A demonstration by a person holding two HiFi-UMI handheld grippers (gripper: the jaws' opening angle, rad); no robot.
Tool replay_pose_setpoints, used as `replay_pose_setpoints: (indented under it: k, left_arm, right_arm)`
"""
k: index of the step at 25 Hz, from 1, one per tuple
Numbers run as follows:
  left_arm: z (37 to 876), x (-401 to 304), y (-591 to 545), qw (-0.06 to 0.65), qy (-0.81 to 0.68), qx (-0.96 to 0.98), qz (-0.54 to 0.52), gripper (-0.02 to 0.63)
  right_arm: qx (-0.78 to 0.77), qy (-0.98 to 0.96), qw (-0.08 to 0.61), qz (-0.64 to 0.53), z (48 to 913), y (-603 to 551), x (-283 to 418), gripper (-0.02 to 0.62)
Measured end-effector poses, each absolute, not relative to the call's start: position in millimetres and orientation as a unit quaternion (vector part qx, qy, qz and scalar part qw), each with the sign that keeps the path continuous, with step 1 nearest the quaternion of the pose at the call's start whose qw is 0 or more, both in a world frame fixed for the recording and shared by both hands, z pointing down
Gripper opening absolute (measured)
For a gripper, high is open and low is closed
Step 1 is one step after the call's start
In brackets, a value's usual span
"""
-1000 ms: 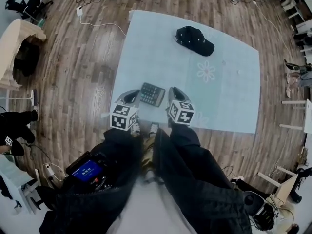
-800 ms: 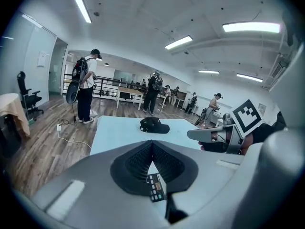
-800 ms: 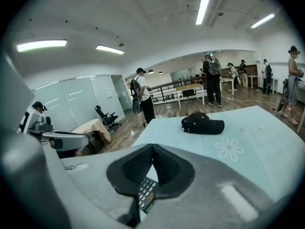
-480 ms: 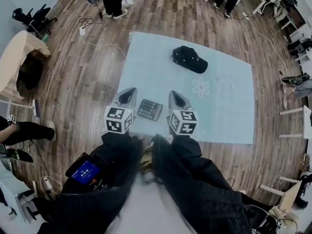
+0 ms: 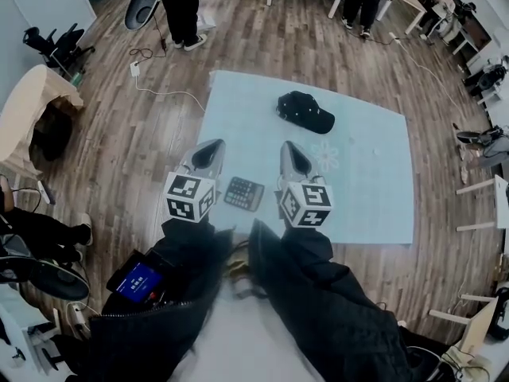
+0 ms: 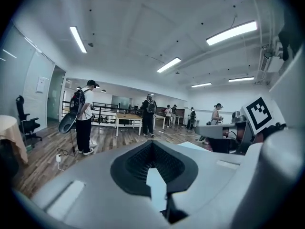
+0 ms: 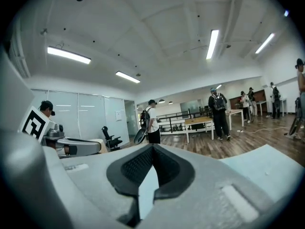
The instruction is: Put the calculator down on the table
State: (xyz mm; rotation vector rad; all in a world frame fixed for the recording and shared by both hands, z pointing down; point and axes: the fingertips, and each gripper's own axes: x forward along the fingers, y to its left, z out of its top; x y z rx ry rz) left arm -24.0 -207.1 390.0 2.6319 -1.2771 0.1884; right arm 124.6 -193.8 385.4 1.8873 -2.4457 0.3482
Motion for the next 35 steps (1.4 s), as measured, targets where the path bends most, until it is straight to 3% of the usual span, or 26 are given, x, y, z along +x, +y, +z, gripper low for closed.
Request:
replay_pose_setpoints:
  k: [17, 35]
  left_arm:
    - [316.4, -17.4, -199.6, 0.024, -0.432, 0.902, 0.014, 0.003]
    - [318.9, -13.7, -193.9, 0.017, -0.43, 0.903, 0.009, 0.003]
  right_arm:
    - [0.626, -0.78, -0.017, -0.016, 304.5, -183.1, 122.8, 0.0]
    - [0.64, -0.767, -0.006, -0.037, 304.0, -173.6, 123.5, 0.0]
